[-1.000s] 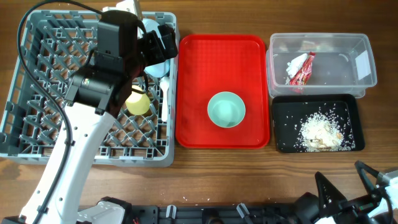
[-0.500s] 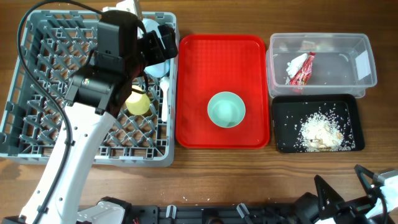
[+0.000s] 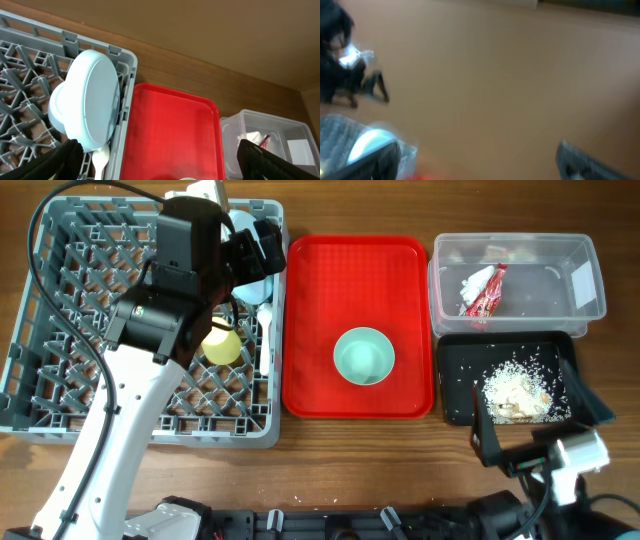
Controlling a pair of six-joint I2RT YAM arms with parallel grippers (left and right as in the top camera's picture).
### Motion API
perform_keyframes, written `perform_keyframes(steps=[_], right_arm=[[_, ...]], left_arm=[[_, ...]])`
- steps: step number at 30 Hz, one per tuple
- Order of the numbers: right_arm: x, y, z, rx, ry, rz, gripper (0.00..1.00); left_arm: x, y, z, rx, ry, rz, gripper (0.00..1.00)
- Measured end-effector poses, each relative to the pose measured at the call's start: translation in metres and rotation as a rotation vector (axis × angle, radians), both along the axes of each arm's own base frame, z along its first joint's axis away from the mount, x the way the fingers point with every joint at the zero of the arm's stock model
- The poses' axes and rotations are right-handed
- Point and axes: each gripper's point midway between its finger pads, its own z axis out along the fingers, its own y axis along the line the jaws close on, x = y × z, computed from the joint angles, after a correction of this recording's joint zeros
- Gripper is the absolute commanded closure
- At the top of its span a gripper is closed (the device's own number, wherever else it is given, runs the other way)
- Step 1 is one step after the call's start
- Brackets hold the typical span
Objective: Sort waste into correct bins and load items into the dishwasher rack
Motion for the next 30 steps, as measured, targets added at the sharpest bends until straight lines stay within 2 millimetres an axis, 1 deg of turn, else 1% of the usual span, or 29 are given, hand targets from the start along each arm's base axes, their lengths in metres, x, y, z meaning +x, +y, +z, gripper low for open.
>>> perform_keyframes(steps=[2,3,4,5,6,7,8,9,10,11,12,28,29,30], right_arm=[[0.013,0.008,-0.027,-0.014,-0.057,0.02,0.0],[0.021,0.011,-0.042,-0.02,-0.047,0.023,0.0],[0.027,0.013,-0.053,-0.019,-0.057,0.025,0.0],[0.037,0.016,-0.076,-0.022,-0.025,0.028,0.0],[0.043,0.018,-0.093,-0.021,0.011,0.031,0.0],[0.055,0.021,-0.13,-0.018,0.094,0.036,0.0],[0.063,0.022,-0.159,-0.023,0.167,0.036,0.0],[0.066,0.023,-0.177,-0.033,0.23,0.035,0.0],[0.067,0.022,-0.184,-0.04,0.26,0.033,0.0],[0.068,0.023,-0.2,-0.057,0.324,0.032,0.0],[0.068,0.023,-0.212,-0.068,0.369,0.03,0.0],[0.068,0.023,-0.213,-0.069,0.375,0.03,0.0],[0.068,0.023,-0.213,-0.069,0.375,0.031,0.0],[0.068,0.023,-0.213,-0.069,0.374,0.03,0.0]], left_arm=[[0.0,0.0,0.0,0.001,0.001,0.0,0.0],[0.0,0.0,0.0,0.001,0.002,0.0,0.0],[0.0,0.0,0.0,0.001,0.001,0.0,0.0],[0.0,0.0,0.0,0.001,0.002,0.0,0.0],[0.0,0.0,0.0,0.0,0.001,0.0,0.0],[0.0,0.0,0.0,0.001,0.001,0.0,0.0],[0.0,0.0,0.0,0.0,0.001,0.0,0.0],[0.0,0.0,0.0,0.001,0.001,0.0,0.0],[0.0,0.0,0.0,0.0,0.001,0.0,0.0],[0.0,0.0,0.0,0.0,0.001,0.0,0.0],[0.0,0.0,0.0,0.001,0.001,0.0,0.0],[0.0,0.0,-0.001,0.001,0.002,0.0,0.0],[-0.001,0.001,-0.001,0.002,0.007,0.0,0.0],[-0.007,0.002,-0.004,0.008,0.024,0.0,0.0]])
